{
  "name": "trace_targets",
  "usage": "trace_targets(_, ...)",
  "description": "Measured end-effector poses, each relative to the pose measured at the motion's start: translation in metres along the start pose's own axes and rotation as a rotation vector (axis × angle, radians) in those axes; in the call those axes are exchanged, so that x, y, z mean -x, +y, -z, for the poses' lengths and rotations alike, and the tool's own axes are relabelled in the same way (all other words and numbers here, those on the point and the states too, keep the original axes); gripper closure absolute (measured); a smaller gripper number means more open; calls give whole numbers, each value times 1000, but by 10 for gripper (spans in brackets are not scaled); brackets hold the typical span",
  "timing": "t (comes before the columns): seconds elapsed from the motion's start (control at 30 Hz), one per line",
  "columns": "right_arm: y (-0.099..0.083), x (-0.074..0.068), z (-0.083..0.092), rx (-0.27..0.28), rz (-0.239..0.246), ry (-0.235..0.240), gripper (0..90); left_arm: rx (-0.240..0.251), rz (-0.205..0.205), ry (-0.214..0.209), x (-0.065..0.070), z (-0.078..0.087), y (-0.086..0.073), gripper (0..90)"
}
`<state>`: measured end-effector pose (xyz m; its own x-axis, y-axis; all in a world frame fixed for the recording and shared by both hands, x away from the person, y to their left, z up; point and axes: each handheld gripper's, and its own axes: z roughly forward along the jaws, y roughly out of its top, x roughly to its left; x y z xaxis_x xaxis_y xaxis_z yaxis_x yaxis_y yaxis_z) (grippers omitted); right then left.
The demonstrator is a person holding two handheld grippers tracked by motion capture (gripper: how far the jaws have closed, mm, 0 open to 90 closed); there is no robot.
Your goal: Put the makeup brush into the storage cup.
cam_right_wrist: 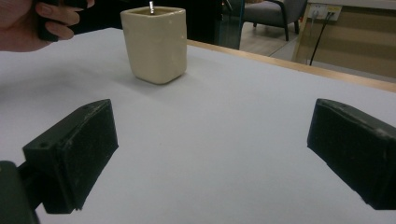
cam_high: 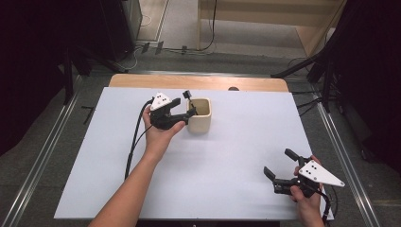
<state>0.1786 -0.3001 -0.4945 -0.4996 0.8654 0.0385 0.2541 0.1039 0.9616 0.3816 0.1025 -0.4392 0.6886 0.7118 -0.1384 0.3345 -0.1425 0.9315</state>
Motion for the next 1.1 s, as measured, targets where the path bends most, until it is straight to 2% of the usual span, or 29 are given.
trace_targets(0.1,0,0,0,0,2,-1,21,7,1,-10,0,4,-2,196)
trace_targets(0.2,0,0,0,-1,1,-1,21,14,-18,-11,3,9,-3,151)
trace_targets(0.27,0,0,0,-1,4,0,21,24,-29,-18,4,12,-2,141)
trace_targets(0.4,0,-1,0,2,2,-2,21,36,-23,-37,4,20,-3,137)
trace_targets(0.67,1,-1,1,3,1,-5,21,42,-34,-34,5,37,-13,95)
trace_targets(1.1,1,0,1,10,-1,-19,20,60,-19,-28,1,65,-28,74)
